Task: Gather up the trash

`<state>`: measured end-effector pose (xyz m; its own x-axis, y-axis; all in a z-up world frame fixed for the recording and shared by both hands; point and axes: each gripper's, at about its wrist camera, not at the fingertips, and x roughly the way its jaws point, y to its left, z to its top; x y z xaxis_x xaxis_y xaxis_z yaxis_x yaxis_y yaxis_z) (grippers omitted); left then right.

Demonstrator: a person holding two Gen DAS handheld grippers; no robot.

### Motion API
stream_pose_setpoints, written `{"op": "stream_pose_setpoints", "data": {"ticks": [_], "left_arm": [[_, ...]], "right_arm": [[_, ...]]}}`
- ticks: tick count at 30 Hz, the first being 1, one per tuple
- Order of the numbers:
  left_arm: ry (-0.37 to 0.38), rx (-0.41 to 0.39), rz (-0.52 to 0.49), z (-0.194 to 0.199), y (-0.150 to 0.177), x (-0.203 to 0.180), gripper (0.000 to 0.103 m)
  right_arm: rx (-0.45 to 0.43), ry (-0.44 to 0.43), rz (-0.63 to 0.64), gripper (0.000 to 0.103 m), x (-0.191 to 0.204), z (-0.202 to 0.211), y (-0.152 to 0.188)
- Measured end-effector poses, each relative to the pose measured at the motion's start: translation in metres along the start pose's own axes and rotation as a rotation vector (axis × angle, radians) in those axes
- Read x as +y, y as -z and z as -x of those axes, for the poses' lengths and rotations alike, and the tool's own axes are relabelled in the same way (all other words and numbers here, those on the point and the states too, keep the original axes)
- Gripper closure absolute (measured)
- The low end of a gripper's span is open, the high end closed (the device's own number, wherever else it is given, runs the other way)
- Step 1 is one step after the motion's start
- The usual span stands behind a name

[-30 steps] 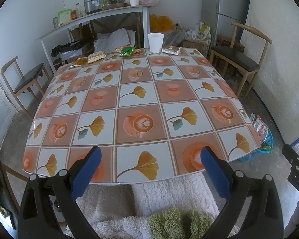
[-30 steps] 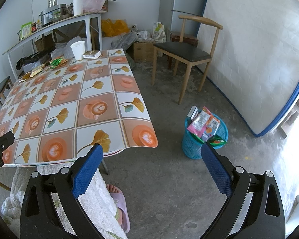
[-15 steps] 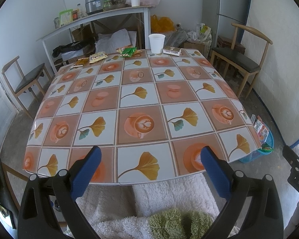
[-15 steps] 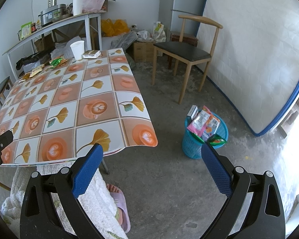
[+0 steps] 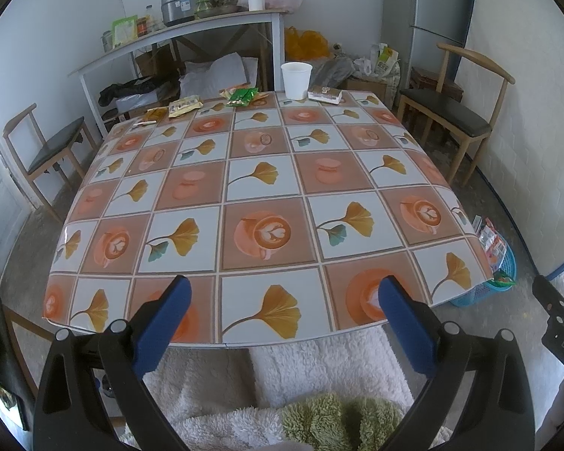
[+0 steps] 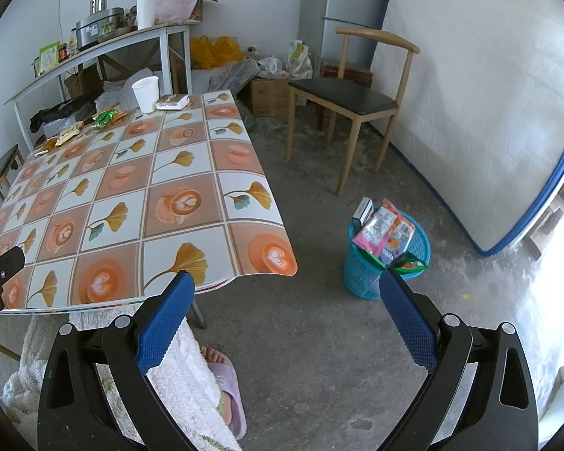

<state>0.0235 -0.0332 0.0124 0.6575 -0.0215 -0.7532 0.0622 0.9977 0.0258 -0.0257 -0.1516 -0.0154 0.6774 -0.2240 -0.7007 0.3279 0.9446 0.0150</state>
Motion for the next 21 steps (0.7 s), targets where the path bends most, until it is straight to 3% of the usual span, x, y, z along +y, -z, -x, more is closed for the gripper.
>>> {"op": "stream_pose_setpoints", "data": {"ticks": [21], "left_arm": [[0.011, 0.023, 0.005, -0.0032, 0.001, 0.0005, 0.005]], "right_arm": [[0.0, 0.0, -0.002, 0.009, 0.0004, 0.0003, 0.0002]]}}
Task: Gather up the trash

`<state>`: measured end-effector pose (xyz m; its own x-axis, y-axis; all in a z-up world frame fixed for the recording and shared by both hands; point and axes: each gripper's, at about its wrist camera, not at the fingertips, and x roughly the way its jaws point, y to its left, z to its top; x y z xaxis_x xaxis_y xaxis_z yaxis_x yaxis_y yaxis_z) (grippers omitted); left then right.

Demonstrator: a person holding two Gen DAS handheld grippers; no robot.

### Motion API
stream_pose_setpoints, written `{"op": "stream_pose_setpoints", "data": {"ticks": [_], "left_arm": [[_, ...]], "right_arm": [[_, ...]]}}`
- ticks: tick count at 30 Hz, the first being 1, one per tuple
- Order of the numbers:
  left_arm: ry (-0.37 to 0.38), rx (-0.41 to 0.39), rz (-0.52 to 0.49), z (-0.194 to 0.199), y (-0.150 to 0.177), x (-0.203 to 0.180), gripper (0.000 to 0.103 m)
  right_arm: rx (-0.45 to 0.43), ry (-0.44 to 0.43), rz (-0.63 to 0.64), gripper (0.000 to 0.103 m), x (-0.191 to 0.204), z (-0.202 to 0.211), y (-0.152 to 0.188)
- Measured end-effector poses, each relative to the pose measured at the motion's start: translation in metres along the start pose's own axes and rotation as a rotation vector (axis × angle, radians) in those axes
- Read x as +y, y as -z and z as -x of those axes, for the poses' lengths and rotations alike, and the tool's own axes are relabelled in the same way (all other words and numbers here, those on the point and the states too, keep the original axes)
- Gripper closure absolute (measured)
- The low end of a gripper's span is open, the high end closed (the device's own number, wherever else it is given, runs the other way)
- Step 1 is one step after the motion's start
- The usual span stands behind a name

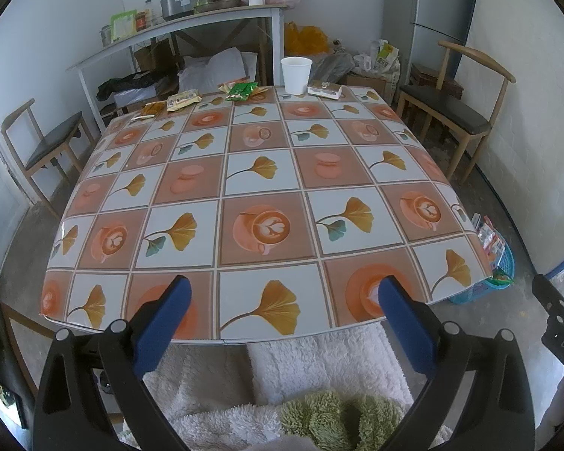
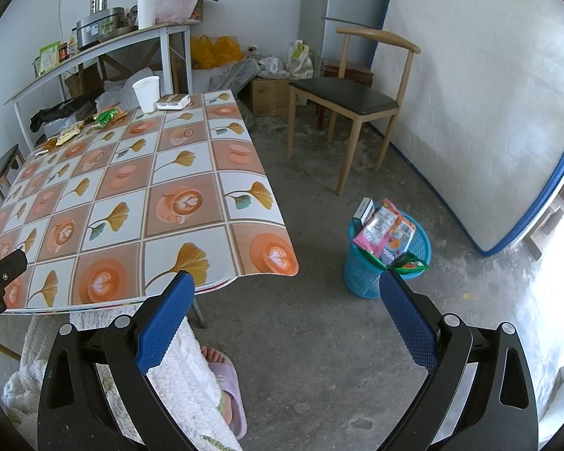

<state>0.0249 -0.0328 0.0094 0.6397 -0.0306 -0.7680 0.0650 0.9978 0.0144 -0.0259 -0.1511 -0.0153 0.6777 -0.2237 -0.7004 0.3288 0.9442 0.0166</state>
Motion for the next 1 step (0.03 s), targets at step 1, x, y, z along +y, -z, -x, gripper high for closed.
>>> {"op": "stream_pose_setpoints", "data": {"ticks": [1], "left_arm": [[0.0, -0.001, 0.0, -0.0001, -0.0004, 0.0004, 0.005]], "right_arm": [[0.0, -0.001, 0.0, 0.009, 0.0002, 0.0001, 0.0]]}}
